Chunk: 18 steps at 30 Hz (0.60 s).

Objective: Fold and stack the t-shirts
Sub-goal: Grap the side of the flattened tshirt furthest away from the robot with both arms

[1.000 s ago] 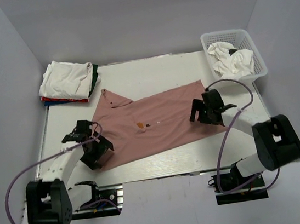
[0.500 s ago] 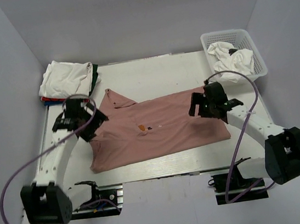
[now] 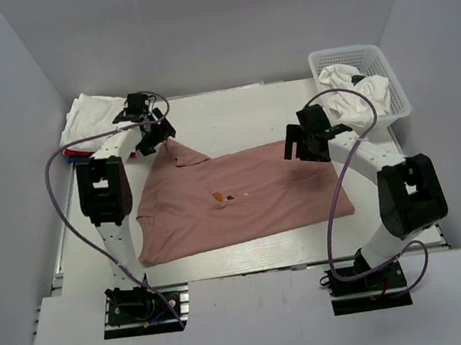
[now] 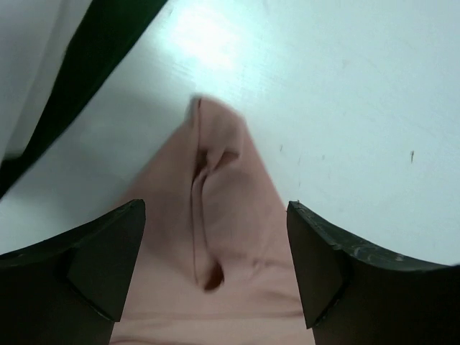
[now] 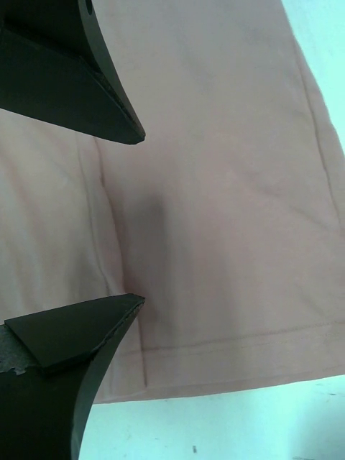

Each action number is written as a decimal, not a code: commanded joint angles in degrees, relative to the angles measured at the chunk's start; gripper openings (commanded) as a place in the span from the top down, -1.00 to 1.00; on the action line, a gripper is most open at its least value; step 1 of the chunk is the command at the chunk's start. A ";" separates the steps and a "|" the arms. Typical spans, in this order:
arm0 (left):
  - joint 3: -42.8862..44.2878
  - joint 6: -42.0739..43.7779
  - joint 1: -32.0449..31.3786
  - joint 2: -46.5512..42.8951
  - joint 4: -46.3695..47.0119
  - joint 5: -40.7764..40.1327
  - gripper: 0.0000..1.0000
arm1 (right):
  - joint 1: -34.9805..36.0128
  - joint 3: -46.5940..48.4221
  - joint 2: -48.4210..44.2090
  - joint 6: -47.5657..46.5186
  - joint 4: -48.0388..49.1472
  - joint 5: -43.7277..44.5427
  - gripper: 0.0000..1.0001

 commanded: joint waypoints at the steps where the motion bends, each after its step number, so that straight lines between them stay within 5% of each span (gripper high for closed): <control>1: 7.92 2.78 -0.02 3.26 -0.30 1.45 -0.77 | -0.35 5.68 1.69 -0.89 -1.52 1.50 -0.81; 5: 11.19 3.83 -0.02 7.23 -0.30 -0.92 -0.64 | -0.70 8.24 4.33 -1.42 -2.85 1.59 -0.81; 12: 13.22 4.36 -0.02 11.19 0.22 1.01 -0.13 | -1.05 10.79 7.76 -1.94 -1.70 3.52 -0.81; 15: 14.62 5.06 -0.02 11.81 0.23 2.25 0.45 | -1.23 14.56 11.27 -1.95 -3.28 4.92 -0.81; 16: 15.15 5.06 -0.02 11.81 0.23 2.25 0.79 | -1.05 16.92 13.20 -2.12 -3.72 5.10 -0.81; 18: 15.16 5.06 -0.02 11.81 0.23 2.25 1.00 | -1.40 18.43 14.18 -2.47 -3.81 5.54 -0.81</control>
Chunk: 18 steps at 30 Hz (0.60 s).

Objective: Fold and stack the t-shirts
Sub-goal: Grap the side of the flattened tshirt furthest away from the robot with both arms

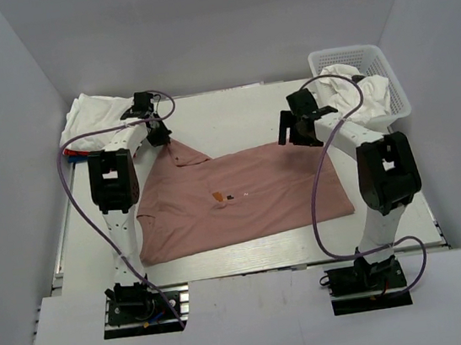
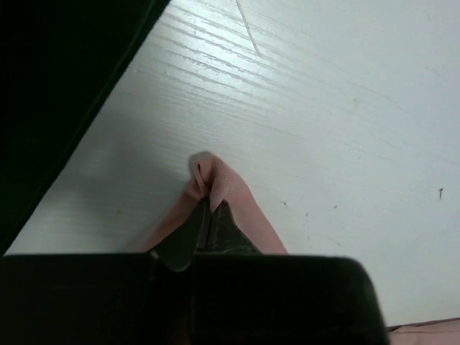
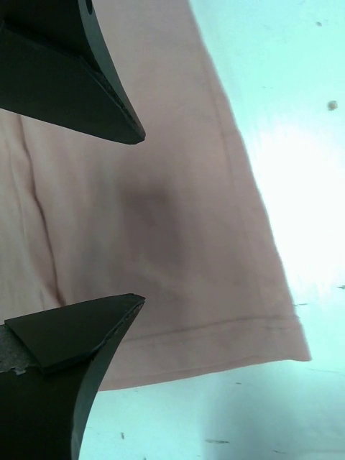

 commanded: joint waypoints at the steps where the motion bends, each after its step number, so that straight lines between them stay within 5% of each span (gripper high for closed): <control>1: 2.63 0.67 -0.07 -1.50 0.77 1.59 1.00 | -0.44 5.60 1.94 -1.49 -0.49 3.11 -0.81; 18: 1.31 2.43 0.46 -7.47 -1.77 2.30 1.00 | -1.58 20.20 16.97 2.81 -3.57 15.32 -0.81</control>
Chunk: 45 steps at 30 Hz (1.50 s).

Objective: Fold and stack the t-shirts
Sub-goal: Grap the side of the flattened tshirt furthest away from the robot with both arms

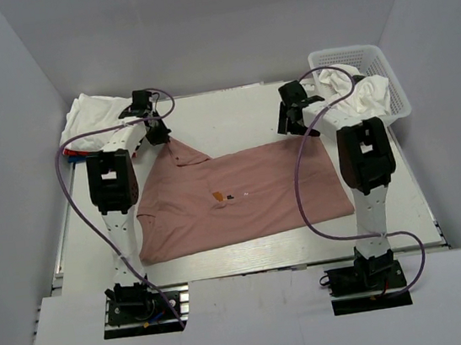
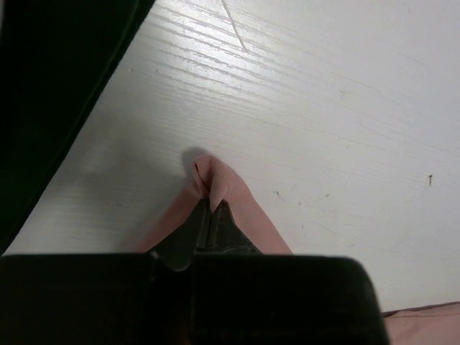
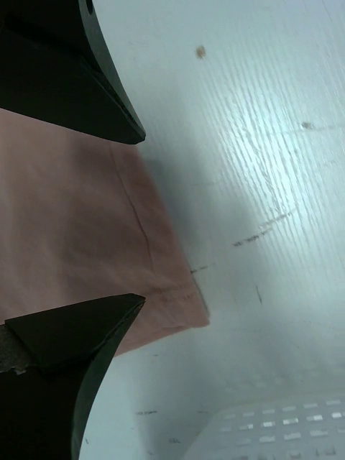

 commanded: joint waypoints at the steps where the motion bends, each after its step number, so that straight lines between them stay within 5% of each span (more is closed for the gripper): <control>1: -0.13 0.76 0.26 -7.39 -0.94 0.50 1.00 | -0.40 4.16 1.93 0.91 -0.51 7.01 -0.81; 13: -10.32 0.76 -0.35 -17.58 -0.86 -0.64 1.00 | -0.49 9.01 8.88 3.37 -0.86 9.83 -0.81; 24: -20.60 -1.52 -0.35 -25.84 -1.47 1.12 1.00 | -0.05 4.61 6.34 4.78 -4.54 12.11 -0.33; 29: -24.21 -2.04 -0.35 -29.54 -0.25 2.35 1.00 | -0.05 3.99 4.84 3.03 -4.38 15.18 -0.81; 38: -25.97 -2.05 -0.35 -32.52 0.29 2.96 1.00 | -0.05 6.02 6.08 3.71 -6.93 14.49 -0.81; 41: -25.97 -2.05 -0.35 -32.53 0.29 2.96 1.00 | -0.49 1.89 5.46 5.73 -5.17 11.42 -0.63; 44: -25.97 -2.05 -0.35 -32.53 0.29 3.58 1.00 | -0.32 -1.71 5.02 6.62 -2.89 9.74 -0.23; 45: -25.97 -2.05 -0.35 -32.53 -0.23 4.10 1.00 | -0.40 -1.98 4.93 6.71 -2.44 9.39 0.07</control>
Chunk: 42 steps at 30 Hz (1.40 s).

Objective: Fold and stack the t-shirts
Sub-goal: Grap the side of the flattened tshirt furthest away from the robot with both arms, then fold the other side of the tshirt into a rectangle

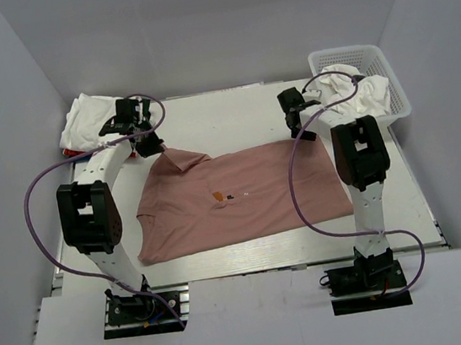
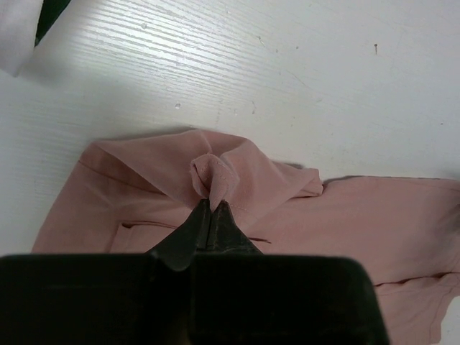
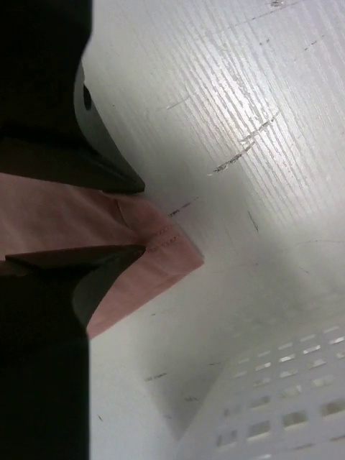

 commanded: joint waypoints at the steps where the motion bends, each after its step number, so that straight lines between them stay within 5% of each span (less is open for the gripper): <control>1: -0.27 -0.23 -0.24 -3.76 0.18 1.64 1.00 | -0.38 -3.36 -0.12 2.08 -0.02 -2.78 0.23; 5: -2.10 -1.10 -0.24 -5.43 -1.14 1.11 1.00 | 0.05 -0.74 -0.99 1.03 -0.19 -2.09 1.00; 20: -17.84 -7.70 -0.24 -24.94 -11.77 -2.23 1.00 | 1.46 -15.58 -17.15 -6.36 6.15 1.51 1.00; 34: -43.41 -14.99 -0.24 -44.81 -13.00 -0.03 1.00 | 1.64 -27.88 -26.92 -4.78 8.87 1.43 1.00; 36: -45.53 -15.52 -0.24 -44.81 -13.62 -0.03 0.70 | 1.73 -29.73 -28.24 -4.25 8.60 1.26 1.00; 39: -46.58 -15.53 -0.24 -44.81 -14.77 1.98 -0.05 | 1.64 -31.66 -29.65 -3.28 7.47 1.17 0.93; 40: -46.59 -15.53 -0.24 -44.81 -14.77 2.69 -0.31 | 1.55 -32.10 -30.00 -2.15 7.03 1.25 0.52; 42: -44.58 -15.53 -0.24 -45.34 -15.65 2.69 -0.87 | 1.55 -34.47 -31.05 -0.22 4.93 3.79 0.30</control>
